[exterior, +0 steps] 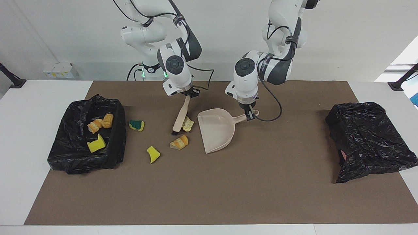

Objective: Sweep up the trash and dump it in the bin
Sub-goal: 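Sweep the bread crust into the dustpan with the brush in the right gripper, then sweep the next bread crust into the dustpan with the right gripper's brush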

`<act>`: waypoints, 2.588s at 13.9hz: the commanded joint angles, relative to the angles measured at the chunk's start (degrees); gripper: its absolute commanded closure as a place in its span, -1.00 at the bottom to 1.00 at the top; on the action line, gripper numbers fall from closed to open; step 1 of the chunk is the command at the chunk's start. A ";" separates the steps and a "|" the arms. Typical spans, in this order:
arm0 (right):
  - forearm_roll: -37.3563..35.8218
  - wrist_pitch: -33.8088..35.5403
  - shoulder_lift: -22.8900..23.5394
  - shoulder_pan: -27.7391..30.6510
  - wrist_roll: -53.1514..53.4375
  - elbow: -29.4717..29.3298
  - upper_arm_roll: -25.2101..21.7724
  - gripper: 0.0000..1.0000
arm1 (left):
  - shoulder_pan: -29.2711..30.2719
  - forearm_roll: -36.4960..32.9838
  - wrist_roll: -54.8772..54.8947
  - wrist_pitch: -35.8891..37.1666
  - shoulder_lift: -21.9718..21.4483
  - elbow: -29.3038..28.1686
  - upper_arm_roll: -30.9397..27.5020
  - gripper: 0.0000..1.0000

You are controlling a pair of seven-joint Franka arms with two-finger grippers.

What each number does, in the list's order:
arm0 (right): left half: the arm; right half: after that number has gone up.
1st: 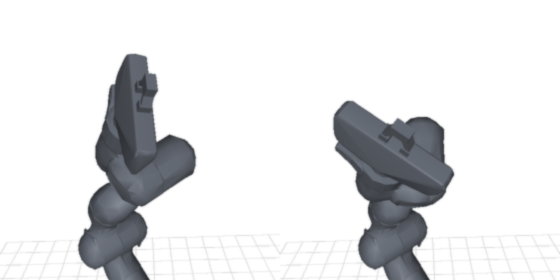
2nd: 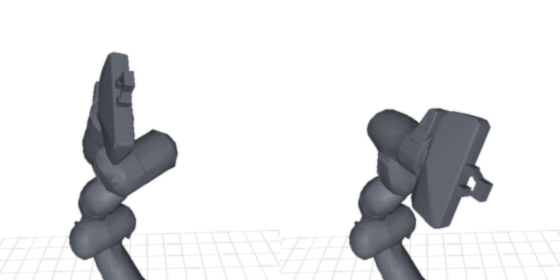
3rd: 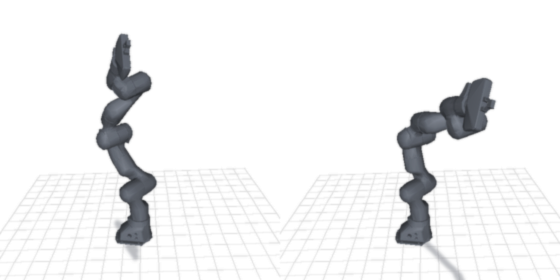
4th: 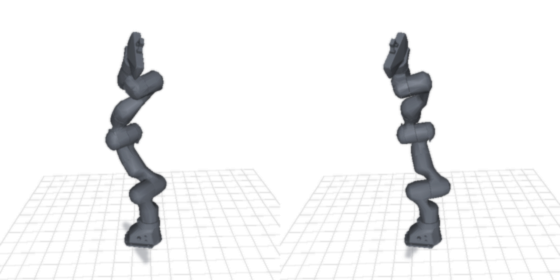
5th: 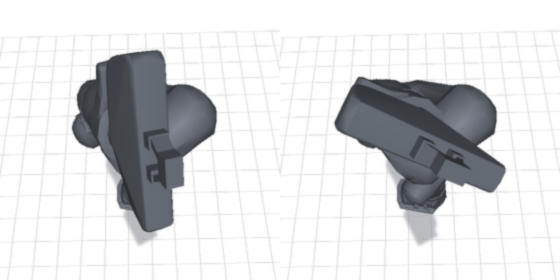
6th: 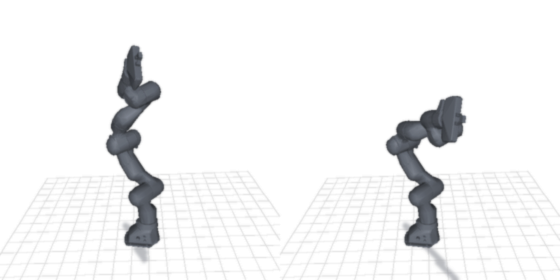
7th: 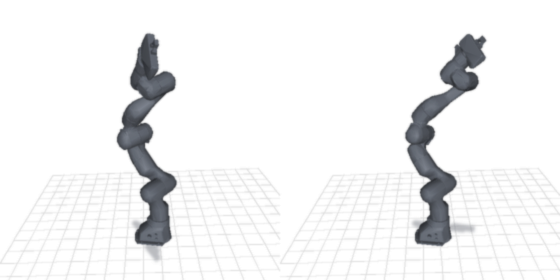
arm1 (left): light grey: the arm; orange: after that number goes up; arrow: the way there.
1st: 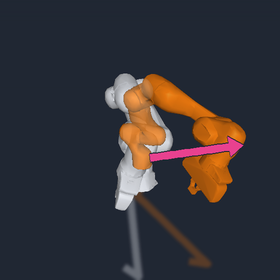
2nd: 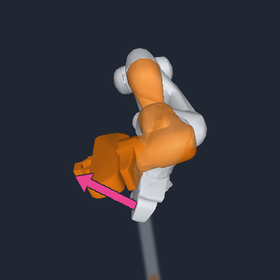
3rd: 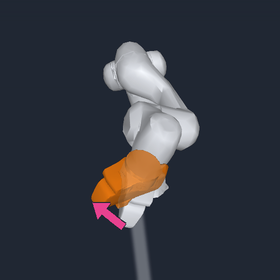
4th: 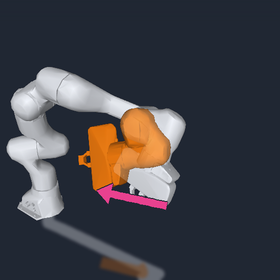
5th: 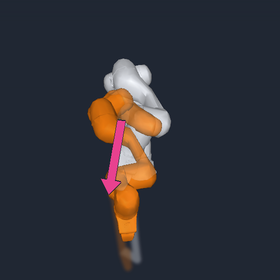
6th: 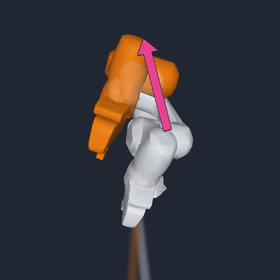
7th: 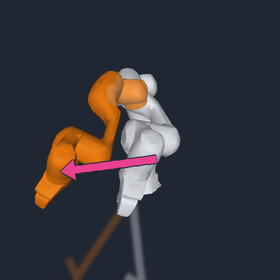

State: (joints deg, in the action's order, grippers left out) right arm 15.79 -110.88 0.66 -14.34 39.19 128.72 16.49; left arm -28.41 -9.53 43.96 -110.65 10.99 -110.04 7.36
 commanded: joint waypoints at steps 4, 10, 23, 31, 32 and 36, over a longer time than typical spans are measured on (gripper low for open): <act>3.63 -0.57 2.42 -6.40 -12.18 -3.73 0.30 1.00 | -1.30 -1.19 0.77 -5.79 -2.55 -4.57 -0.77 1.00; -0.92 4.43 -2.14 -4.57 -17.31 -4.35 -0.58 1.00 | 0.19 -0.58 0.34 -8.44 -1.76 -3.96 -0.77 1.00; -33.81 4.98 9.53 8.80 -22.49 -15.69 -0.23 1.00 | 0.02 2.24 -6.87 -2.47 -0.44 0.00 -0.94 1.00; -26.81 10.58 15.25 7.31 -25.29 -19.56 0.30 1.00 | -0.07 2.24 -11.00 0.88 -0.70 0.00 -0.86 1.00; -24.95 11.47 14.99 6.96 -26.96 -19.38 1.00 1.00 | -0.07 2.24 -11.18 1.05 -0.79 0.00 -0.86 1.00; -18.38 14.99 13.24 4.85 -28.91 -17.98 1.36 1.00 | -0.77 2.24 -11.18 -1.31 -1.41 -2.19 -0.86 1.00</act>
State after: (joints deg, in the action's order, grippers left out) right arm -7.00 -97.73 15.18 -8.66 12.67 109.80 17.43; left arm -28.27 -7.85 33.39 -111.14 10.63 -110.74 7.05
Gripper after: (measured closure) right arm 0.740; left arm 0.683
